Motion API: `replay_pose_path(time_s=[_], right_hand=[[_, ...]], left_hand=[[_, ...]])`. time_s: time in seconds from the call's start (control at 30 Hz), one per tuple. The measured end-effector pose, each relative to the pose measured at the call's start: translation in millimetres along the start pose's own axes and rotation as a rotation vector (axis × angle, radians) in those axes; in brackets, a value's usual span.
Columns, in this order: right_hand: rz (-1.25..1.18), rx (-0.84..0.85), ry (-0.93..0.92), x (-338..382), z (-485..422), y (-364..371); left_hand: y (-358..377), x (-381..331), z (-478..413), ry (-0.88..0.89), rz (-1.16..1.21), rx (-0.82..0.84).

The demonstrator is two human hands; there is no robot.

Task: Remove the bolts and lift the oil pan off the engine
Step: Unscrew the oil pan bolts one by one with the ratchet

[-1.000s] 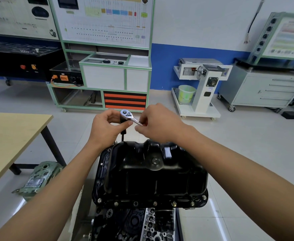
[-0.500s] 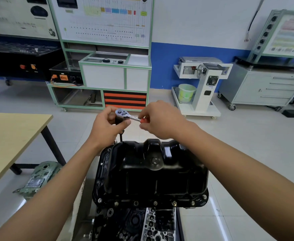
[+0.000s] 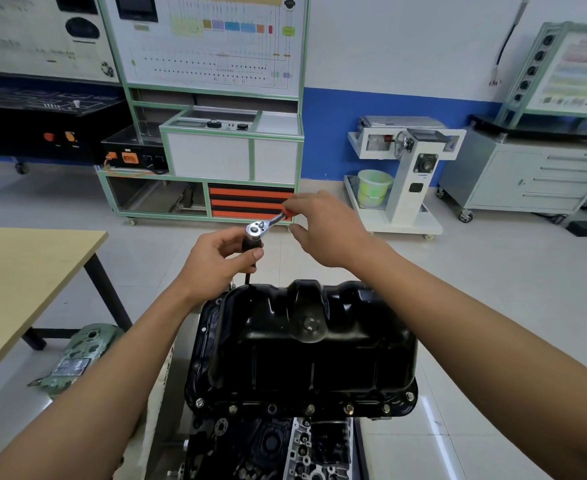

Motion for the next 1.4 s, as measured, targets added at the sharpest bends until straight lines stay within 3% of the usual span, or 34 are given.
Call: replay_pose_path(time_s=[0.23,0.53,0.83,1.17,1.4], right_hand=[[0.035,0.026,0.026,0.4,13.9,-11.7],[-0.117,0.113,0.006,39.1,35.8,-5.7],[-0.137,0.206,0.016,30.0,24.9,-6.2],[0.015,0.135,0.021,11.9,-14.5,-3.2],[0.019,0.106,0.019,13.4,-7.1,-0.8]], left_hand=[[-6.4,-0.9,-2.0,0.003,0.006,-0.115],[-5.8,0.1,-8.3,0.046,-0.076,-0.252],[-4.1,-4.9,-5.4,0.042,-0.026,-0.108],[2.4,4.7,-1.6,-0.031,0.030,0.044],[0.6,1.4,-2.8,-0.018,0.023,-0.005]])
Point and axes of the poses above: each hand's wrist, its own z-axis away from the middle knuckle, its own y-axis out of the palm, x = y × z, the point moved 8 cm from there along -z, towards the middle knuckle, and after that the axes turned 3 degrees about z, right-handed, at the moved point
